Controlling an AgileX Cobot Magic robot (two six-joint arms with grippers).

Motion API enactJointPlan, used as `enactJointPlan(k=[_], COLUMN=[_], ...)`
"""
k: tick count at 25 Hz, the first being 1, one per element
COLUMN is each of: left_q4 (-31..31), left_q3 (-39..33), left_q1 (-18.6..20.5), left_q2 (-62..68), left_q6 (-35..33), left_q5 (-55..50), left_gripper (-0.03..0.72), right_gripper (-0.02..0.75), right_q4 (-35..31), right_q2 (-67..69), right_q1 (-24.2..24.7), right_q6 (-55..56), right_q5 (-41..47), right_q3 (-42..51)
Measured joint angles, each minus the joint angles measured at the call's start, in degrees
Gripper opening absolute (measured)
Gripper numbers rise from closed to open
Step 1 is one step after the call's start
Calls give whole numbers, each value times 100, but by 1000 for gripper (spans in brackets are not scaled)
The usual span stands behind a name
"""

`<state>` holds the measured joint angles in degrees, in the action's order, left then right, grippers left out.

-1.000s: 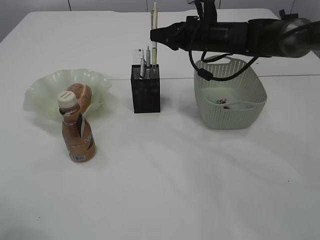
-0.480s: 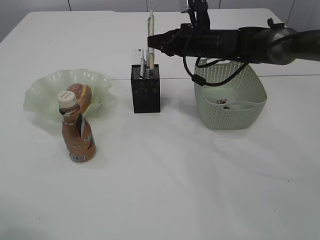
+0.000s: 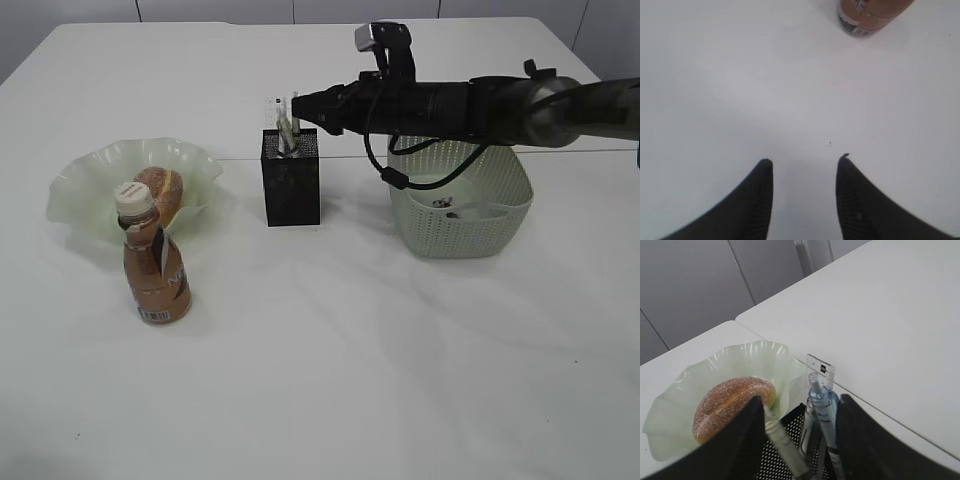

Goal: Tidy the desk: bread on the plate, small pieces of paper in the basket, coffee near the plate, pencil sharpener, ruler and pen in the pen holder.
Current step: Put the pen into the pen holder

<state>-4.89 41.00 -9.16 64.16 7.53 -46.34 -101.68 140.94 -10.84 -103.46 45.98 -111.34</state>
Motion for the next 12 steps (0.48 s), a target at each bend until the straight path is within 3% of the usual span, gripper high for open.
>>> enactJointPlan(k=[3, 8, 10, 12], left_q4=[0, 0, 0, 0], left_q3=[0, 0, 0, 0], left_q1=[0, 0, 0, 0], left_q2=[0, 0, 0, 0], left_q6=[0, 0, 0, 0], left_q5=[0, -10, -10, -10], left_gripper=[307, 307, 307, 307], right_gripper=[373, 397, 398, 398], right_q4=[0, 166, 618, 1535], right_q2=[0, -64, -192, -443], right_q1=[0, 0, 0, 0], right_q6=[0, 924, 1597, 2581], right_q5=[8, -182, -390, -473], right_q3=[0, 0, 0, 0])
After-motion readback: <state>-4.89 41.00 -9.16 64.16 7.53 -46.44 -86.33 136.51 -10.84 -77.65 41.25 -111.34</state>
